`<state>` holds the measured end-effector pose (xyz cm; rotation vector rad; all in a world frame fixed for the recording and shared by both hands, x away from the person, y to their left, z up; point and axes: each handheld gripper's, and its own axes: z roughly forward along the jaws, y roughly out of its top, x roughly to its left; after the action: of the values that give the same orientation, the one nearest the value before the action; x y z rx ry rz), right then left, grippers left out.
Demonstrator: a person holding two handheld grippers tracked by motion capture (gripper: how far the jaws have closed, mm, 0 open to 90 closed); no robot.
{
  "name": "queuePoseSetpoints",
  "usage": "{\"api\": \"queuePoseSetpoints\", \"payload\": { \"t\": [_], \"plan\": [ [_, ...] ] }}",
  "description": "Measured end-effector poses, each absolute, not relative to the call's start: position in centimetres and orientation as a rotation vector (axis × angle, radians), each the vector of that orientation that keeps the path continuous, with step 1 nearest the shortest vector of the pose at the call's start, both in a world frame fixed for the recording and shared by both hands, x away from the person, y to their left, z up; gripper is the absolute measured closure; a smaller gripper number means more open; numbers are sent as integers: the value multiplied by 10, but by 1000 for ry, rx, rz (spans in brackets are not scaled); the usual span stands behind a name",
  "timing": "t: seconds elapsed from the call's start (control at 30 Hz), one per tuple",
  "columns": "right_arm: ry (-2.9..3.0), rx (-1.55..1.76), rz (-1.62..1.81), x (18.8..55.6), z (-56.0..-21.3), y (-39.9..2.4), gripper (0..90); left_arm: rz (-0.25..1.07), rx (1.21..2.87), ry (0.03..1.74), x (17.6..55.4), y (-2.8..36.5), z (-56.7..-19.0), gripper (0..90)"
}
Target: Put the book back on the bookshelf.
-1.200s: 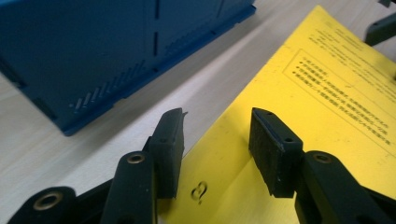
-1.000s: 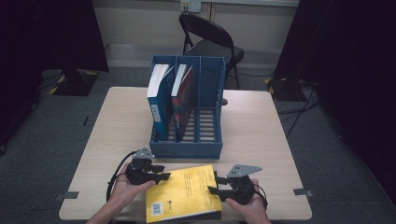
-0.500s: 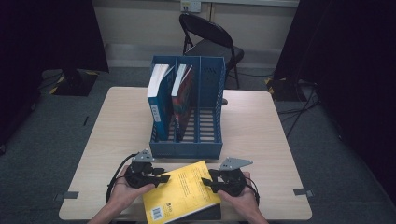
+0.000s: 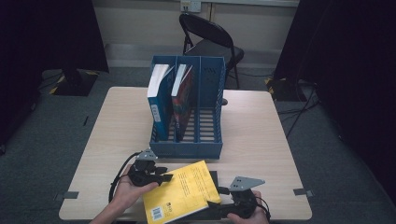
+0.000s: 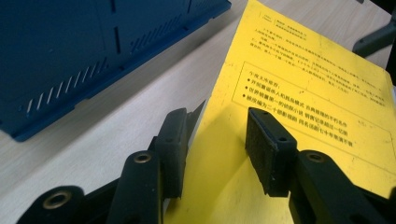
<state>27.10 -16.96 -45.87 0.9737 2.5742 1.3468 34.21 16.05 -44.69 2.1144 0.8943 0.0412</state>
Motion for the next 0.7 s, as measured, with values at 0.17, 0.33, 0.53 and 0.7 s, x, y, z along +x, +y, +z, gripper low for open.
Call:
{"api": "queuePoseSetpoints", "payload": {
  "t": [0.17,0.33,0.53,0.7],
  "plan": [
    [2576,940,1323,270,-460,-168,342,44,2117,895,342,160,-447,591],
    [2563,960,1334,280,-460,-170,402,28,2117,915,339,168,-446,579],
    [2530,987,1319,295,-459,-167,462,27,2130,923,328,178,-445,554],
    [2504,999,1297,306,-458,-163,472,11,2159,926,324,182,-443,534]
  ]
}}
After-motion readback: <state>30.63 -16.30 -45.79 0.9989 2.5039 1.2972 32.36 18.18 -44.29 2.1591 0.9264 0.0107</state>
